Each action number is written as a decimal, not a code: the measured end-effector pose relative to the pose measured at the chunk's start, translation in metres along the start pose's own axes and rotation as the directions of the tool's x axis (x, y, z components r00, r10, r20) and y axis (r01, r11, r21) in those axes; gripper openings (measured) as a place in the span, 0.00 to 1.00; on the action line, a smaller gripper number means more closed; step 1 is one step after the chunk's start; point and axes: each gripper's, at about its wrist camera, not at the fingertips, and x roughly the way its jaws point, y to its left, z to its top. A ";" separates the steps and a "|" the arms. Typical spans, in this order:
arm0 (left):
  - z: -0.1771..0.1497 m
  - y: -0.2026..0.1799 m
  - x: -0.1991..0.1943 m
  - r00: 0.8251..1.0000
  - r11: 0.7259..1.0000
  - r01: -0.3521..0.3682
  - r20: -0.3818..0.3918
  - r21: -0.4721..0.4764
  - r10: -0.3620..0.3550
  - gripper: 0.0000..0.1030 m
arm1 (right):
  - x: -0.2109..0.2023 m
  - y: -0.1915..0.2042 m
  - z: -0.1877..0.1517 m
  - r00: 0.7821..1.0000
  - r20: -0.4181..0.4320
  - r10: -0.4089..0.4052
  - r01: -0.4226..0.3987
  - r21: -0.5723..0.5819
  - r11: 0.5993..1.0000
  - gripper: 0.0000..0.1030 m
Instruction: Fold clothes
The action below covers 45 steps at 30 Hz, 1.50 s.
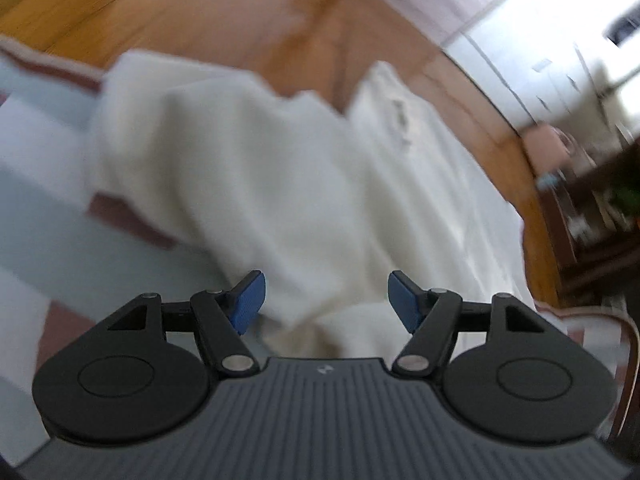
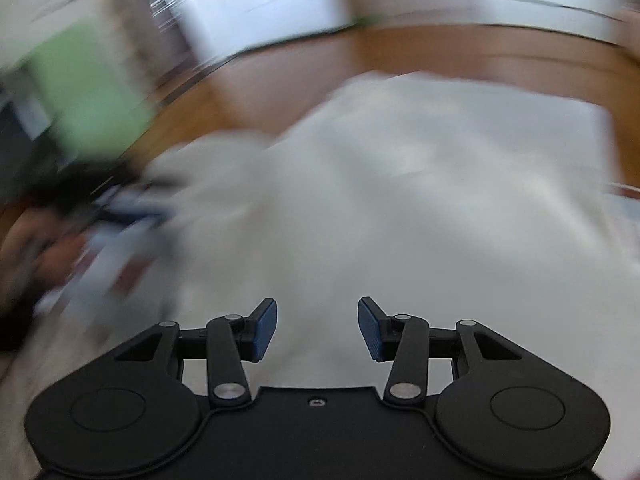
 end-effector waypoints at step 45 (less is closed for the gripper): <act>0.017 0.012 0.020 0.952 0.982 -0.143 0.254 -0.126 0.171 0.12 | 0.079 0.097 -0.031 0.970 -0.241 0.041 -0.118 -0.317 0.941 0.04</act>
